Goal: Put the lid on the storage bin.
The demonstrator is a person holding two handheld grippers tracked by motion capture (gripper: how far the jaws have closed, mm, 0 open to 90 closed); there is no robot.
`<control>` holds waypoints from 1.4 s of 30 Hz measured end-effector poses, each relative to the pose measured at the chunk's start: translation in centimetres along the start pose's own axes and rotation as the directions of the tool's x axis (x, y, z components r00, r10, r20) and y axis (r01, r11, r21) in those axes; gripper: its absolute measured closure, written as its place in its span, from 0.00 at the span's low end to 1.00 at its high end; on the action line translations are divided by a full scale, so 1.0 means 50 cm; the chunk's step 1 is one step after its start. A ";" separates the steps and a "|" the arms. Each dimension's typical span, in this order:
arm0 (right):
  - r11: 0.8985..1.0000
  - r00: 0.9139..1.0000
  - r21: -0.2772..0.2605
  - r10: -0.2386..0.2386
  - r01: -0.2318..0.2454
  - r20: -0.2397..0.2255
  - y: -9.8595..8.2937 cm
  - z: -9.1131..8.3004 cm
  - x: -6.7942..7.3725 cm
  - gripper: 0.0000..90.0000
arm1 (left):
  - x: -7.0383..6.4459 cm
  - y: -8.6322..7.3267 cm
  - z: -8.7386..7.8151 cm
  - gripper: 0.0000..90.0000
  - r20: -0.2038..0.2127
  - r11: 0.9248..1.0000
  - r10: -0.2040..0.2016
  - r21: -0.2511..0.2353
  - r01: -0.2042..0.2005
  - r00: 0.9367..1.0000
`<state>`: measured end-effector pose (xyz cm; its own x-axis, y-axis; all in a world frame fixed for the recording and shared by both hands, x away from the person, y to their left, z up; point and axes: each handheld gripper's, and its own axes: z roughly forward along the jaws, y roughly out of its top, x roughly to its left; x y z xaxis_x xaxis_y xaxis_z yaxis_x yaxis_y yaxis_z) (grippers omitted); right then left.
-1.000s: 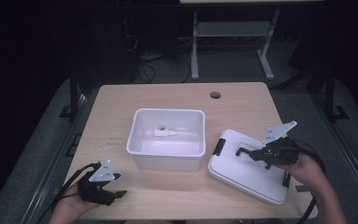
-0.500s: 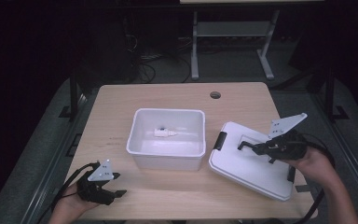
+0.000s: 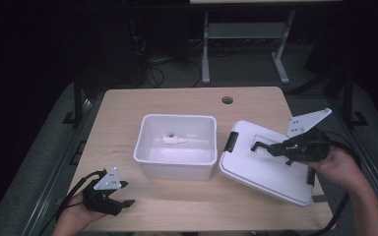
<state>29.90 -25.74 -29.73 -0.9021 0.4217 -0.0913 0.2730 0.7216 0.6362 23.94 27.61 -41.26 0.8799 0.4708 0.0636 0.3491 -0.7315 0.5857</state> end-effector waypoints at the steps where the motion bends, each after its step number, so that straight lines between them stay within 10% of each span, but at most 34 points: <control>1: 1.000 1.000 0.000 0.000 0.000 0.000 0.000 0.000 0.000 0.93 | 0.000 0.000 0.000 0.40 -0.001 1.000 0.000 -0.003 0.000 1.000; 42: 0.993 0.988 -0.014 -0.119 0.118 -0.100 0.227 0.079 0.000 0.93 | 0.011 -0.020 -0.003 0.38 0.019 1.000 -0.016 -0.027 0.016 1.000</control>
<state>34.32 -15.38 -25.52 -0.9570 0.2762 -0.0891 0.1601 0.7586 0.6316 24.03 28.70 -41.69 0.8802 0.4729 0.0393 0.3545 -0.7103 0.6081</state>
